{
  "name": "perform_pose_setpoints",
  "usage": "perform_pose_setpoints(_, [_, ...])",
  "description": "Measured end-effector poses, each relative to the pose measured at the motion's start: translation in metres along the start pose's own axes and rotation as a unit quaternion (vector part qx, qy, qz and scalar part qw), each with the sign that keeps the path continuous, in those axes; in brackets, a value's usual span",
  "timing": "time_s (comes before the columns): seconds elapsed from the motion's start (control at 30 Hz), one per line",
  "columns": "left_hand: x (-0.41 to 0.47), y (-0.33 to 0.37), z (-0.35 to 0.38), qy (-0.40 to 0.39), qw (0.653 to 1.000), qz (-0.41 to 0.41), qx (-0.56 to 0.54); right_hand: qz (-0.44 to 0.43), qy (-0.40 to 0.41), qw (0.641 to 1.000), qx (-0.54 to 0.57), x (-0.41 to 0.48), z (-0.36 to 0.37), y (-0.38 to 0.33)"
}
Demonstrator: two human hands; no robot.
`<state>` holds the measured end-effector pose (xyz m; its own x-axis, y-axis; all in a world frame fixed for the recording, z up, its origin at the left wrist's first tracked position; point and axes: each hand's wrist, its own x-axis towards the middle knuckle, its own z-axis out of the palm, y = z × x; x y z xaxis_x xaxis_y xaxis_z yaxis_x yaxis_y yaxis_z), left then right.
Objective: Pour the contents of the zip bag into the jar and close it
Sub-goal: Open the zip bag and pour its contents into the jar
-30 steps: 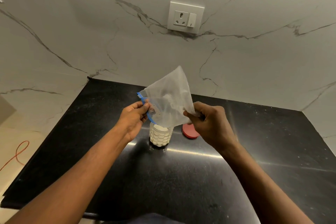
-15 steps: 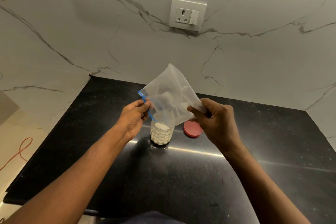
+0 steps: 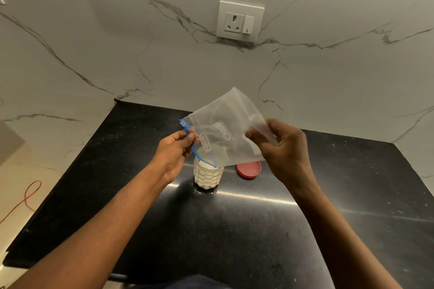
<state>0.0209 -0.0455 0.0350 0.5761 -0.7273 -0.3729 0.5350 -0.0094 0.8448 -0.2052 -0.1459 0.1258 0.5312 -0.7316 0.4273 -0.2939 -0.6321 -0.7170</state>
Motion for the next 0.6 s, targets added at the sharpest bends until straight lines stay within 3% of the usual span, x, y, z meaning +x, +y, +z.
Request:
perform_pose_setpoints(0.27, [-0.004,-0.001,0.011,-0.029,0.998,0.03,0.05,0.002,-0.07,0.998,-0.001,0.022,0.027,-0.014])
perform_pose_setpoints(0.43, [-0.004,0.006,0.002,-0.004,0.999,0.033,0.018,0.058,0.004,0.998,0.025,0.029,0.016,0.001])
perform_pose_setpoints(0.6, [-0.008,0.005,-0.001,-0.024,0.999,0.029,0.036,0.048,-0.03,0.998,0.015,0.028,0.002,0.008])
